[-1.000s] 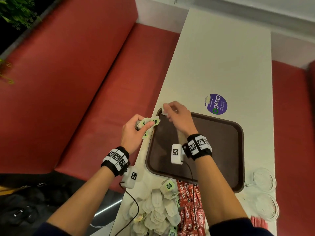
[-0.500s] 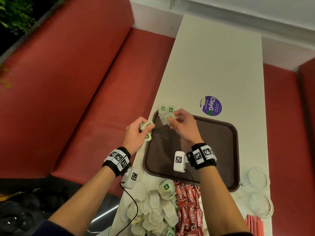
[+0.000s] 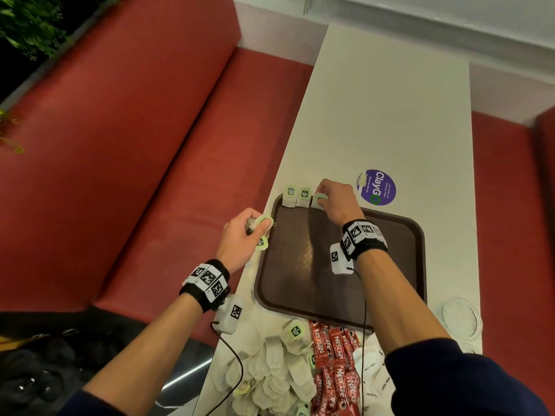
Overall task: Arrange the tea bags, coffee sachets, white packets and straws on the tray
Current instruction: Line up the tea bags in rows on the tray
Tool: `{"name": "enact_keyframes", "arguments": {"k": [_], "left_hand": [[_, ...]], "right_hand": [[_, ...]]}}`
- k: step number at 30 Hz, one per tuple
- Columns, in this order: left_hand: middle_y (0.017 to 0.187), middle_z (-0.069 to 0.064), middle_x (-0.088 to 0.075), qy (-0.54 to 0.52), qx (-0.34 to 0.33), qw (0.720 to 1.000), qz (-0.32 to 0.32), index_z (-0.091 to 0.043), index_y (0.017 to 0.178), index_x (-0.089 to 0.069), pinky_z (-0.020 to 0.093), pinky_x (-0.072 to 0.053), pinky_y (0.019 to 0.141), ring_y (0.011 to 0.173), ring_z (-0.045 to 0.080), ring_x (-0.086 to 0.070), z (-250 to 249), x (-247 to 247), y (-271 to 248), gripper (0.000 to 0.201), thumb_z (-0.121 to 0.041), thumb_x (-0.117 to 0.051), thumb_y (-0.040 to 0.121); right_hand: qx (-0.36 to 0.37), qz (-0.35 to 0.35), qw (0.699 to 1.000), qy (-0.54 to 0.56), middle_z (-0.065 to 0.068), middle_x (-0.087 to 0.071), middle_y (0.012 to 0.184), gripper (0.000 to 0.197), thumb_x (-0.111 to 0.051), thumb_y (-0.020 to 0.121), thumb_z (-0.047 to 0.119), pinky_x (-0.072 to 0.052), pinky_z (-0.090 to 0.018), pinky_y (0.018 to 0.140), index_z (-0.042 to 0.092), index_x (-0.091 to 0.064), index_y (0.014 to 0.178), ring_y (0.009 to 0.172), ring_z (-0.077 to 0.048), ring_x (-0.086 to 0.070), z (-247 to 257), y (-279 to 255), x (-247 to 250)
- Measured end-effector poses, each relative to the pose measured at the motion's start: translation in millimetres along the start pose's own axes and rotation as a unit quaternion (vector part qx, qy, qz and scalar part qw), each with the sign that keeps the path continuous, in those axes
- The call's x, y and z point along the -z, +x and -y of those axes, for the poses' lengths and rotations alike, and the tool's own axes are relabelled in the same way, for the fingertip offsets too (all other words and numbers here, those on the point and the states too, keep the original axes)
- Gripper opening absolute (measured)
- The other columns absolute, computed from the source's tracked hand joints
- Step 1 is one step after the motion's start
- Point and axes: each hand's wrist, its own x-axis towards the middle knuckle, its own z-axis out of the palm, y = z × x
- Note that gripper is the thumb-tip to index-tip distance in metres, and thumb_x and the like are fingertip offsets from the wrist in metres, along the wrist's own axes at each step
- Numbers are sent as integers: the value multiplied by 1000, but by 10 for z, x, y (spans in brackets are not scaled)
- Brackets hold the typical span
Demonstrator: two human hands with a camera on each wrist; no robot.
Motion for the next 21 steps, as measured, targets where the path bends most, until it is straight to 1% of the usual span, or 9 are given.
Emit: {"name": "enact_keyframes", "arguments": {"k": [2,6,8,12,15,17,19,20,21], "left_hand": [[82,6,-72,-2,1,1000,4,-21,92,-67,17,-46,59,66,7,-59,3,1,0,20,-37,-72,103],[81,1,-73,-11,3,1000,1,-22,93,-68,16,-47,61,67,5,-60,-9,-5,1,18,-36,-74,101],[83,3,-73,-13,3,1000,2,-21,93,-69,16,-47,60,67,5,-60,-19,-17,14,19,-37,-75,101],[84,9,-73,-12,-4,1000,3,-20,93,-69,20,-49,60,67,8,-60,-52,-43,39,21,-39,-76,100],[79,-1,-72,-22,-7,1000,4,-22,91,-68,25,-50,62,66,8,-60,-113,-64,60,22,-40,-77,99],[74,-7,-69,-25,-14,1000,7,-24,88,-67,27,-49,61,65,7,-59,-150,-72,77,23,-41,-78,98],[73,-5,-68,-29,-23,999,9,-24,87,-66,33,-50,60,64,8,-58,-170,-77,101,24,-42,-78,97],[74,-2,-68,-31,-27,999,10,-23,87,-66,37,-52,60,65,9,-58,-188,-82,118,25,-43,-79,97],[76,1,-68,-34,-28,999,10,-23,88,-67,41,-53,61,66,11,-58,-197,-94,139,25,-44,-79,96]], "right_hand": [[-1,-6,1000,-3,-18,-71,118,20,-73,97,7,-55,-43,91,14,-69,115,111,-39,-65,23,20,-24],[-7,-27,1000,-1,-16,-65,122,30,-75,97,8,-52,-46,93,15,-62,123,115,-38,-61,35,-2,-79],[-11,-37,999,14,-16,-62,125,33,-75,97,9,-52,-47,95,15,-59,126,116,-38,-60,31,-23,-105],[-24,-50,997,50,-15,-59,128,35,-76,98,10,-48,-42,96,14,-58,127,119,-36,-58,36,-43,-131],[-32,-48,996,63,-15,-57,129,36,-78,97,12,-48,-41,96,13,-58,128,120,-36,-58,49,-74,-124],[-22,-85,993,73,-12,-57,129,36,-78,98,19,-49,-40,97,16,-58,128,119,-34,-58,89,-135,-79],[-1,-131,985,115,-6,-62,123,27,-72,103,33,-52,-37,95,19,-62,124,112,-27,-63,207,-264,-20],[5,-126,979,157,-1,-68,117,25,-69,104,42,-55,-36,92,22,-66,119,105,-21,-67,301,-362,21],[4,-92,974,209,3,-73,110,29,-66,104,51,-58,-36,89,25,-68,114,98,-17,-71,404,-478,60]]}}
